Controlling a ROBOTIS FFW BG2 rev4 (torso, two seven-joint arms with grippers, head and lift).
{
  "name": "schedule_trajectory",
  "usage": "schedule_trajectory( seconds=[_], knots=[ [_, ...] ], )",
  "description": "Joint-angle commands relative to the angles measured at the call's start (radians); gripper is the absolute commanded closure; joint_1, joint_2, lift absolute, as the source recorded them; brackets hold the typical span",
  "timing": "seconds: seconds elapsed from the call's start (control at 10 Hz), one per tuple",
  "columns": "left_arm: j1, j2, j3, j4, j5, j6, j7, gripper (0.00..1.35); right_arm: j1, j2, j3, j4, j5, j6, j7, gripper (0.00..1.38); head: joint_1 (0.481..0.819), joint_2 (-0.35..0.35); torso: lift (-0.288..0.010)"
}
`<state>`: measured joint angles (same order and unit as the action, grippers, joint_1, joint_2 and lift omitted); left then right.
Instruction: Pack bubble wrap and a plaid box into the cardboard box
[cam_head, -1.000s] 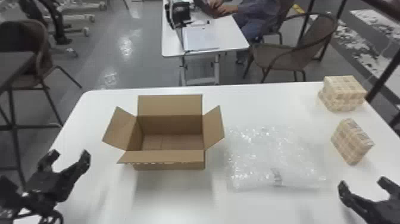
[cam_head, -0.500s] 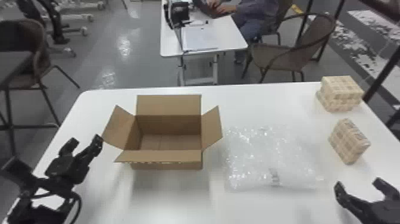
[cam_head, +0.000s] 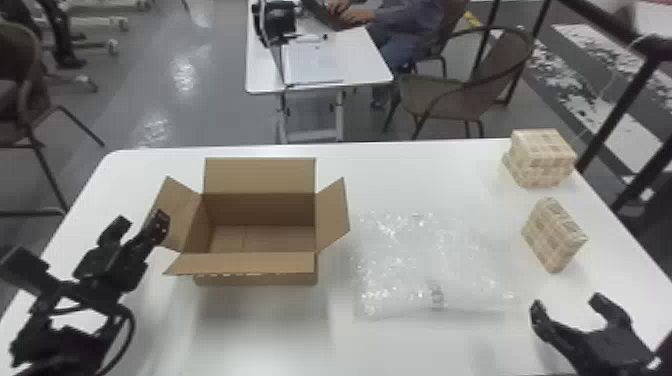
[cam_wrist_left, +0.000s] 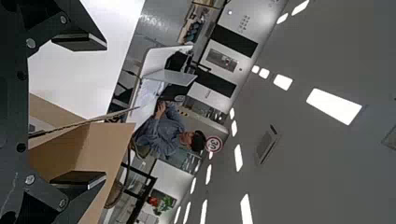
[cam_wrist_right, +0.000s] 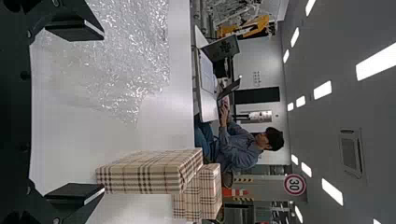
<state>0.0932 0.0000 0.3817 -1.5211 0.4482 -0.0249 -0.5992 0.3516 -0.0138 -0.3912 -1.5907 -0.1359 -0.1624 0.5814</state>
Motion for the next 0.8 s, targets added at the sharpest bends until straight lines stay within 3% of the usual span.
schedule_trajectory(
  seconds=[0.0,0.1,0.3,0.4,0.5,0.6,0.7],
  knots=[
    [-0.021,-0.003,0.003,0.025,-0.005,-0.009,0.001,0.39,0.0,0.0,0.0,0.003,-0.004,0.001,0.0,0.15,0.695,-0.006,-0.11],
    [-0.032,-0.003,-0.006,0.044,0.003,0.0,0.001,0.59,0.0,0.0,0.0,0.003,-0.004,0.003,0.0,0.15,0.695,-0.003,-0.11],
    [-0.038,-0.003,-0.014,0.055,-0.006,0.0,0.006,0.71,-0.002,0.0,0.0,0.003,-0.004,0.003,0.0,0.15,0.695,-0.007,-0.11],
    [-0.038,-0.003,-0.015,0.056,-0.022,-0.023,0.01,0.91,-0.002,0.0,0.0,0.003,-0.005,0.003,0.0,0.15,0.695,-0.011,-0.11],
    [-0.036,-0.003,-0.017,0.056,-0.025,-0.044,0.018,1.03,-0.002,0.0,0.0,0.003,-0.005,0.003,0.0,0.15,0.695,-0.012,-0.11],
    [-0.035,-0.003,-0.015,0.056,-0.026,-0.055,0.019,1.04,-0.002,0.0,0.0,0.0,-0.005,0.003,0.0,0.15,0.695,-0.01,-0.11],
    [-0.032,-0.003,-0.02,0.056,-0.031,-0.076,0.029,1.22,-0.002,0.0,0.0,-0.003,-0.004,0.003,0.0,0.15,0.695,-0.007,-0.11]
  ],
)
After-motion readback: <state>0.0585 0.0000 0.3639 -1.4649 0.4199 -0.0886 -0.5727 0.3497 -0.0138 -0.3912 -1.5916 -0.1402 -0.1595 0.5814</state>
